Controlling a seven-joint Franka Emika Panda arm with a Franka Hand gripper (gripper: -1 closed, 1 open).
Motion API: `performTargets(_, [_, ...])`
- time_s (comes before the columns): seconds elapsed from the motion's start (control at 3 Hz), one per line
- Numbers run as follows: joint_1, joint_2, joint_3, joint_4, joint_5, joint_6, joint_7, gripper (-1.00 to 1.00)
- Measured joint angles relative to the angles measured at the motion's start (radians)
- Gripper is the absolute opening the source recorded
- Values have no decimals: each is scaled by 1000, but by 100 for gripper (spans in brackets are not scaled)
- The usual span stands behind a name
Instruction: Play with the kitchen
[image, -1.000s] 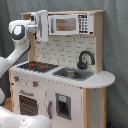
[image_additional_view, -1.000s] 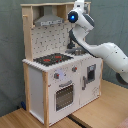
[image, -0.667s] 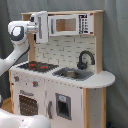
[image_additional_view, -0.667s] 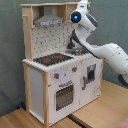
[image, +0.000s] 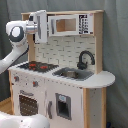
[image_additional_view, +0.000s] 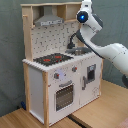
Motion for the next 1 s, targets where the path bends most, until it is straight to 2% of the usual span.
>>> performTargets(0.33, [27,-1,11,-33,15,59,-2,-100])
performTargets(0.67, [30,-1,11,-33,15,59,-1,100])
performTargets(1.0, [64,-1,11,-47,17,59,12,100])
